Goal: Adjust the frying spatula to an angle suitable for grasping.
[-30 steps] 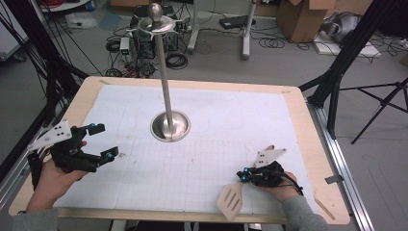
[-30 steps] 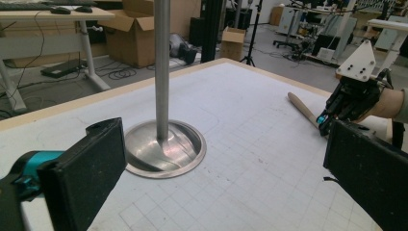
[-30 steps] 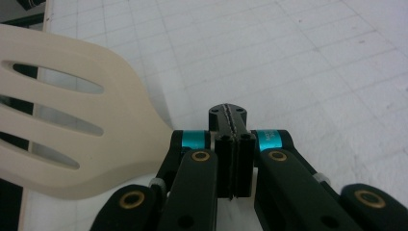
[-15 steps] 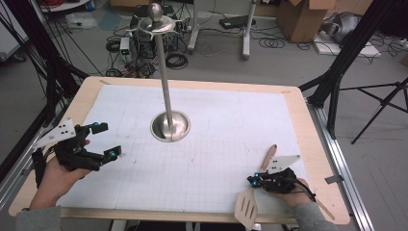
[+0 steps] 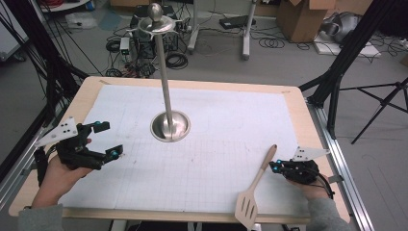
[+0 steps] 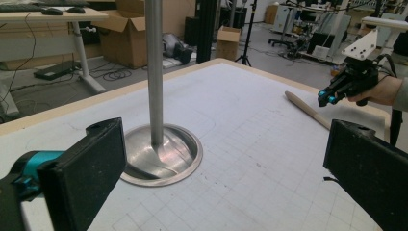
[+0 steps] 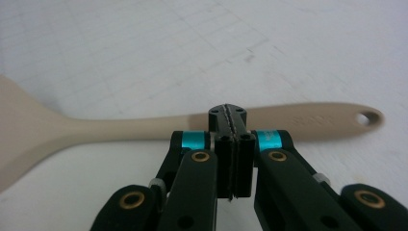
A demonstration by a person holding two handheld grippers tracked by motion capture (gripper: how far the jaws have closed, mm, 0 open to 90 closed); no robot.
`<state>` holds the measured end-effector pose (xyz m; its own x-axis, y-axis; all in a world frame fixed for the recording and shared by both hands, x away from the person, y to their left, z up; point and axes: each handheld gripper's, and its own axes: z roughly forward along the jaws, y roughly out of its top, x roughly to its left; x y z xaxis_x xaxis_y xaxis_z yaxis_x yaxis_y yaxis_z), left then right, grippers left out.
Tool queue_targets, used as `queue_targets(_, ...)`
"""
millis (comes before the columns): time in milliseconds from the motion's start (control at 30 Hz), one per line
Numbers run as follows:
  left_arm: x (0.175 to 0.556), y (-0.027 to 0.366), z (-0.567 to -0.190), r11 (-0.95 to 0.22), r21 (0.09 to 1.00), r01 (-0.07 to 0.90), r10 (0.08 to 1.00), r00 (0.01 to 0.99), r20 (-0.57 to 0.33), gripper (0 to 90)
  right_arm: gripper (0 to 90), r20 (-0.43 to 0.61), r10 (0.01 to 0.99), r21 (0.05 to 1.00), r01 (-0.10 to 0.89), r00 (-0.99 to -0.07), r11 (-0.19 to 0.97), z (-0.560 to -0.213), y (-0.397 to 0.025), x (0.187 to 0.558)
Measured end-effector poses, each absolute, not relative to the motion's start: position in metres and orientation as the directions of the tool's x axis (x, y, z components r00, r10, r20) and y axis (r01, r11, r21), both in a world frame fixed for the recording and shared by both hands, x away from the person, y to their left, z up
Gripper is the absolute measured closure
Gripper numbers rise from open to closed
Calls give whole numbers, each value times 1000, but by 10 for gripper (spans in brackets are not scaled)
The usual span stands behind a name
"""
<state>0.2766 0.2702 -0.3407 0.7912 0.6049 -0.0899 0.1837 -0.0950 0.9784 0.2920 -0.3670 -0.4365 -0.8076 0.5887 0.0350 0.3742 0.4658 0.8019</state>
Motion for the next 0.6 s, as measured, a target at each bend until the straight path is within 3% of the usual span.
queue_targets(300, 275, 272, -342, -100, 977, 190, 610, 787, -90, 17, 900, 15, 618, 751, 417, -786, 512, -447, -369, 304)
queue_targets(600, 272, 274, -344, -101, 975, 198, 621, 779, -94, 17, 900, 22, 600, 781, 389, -800, 489, -447, -360, 317)
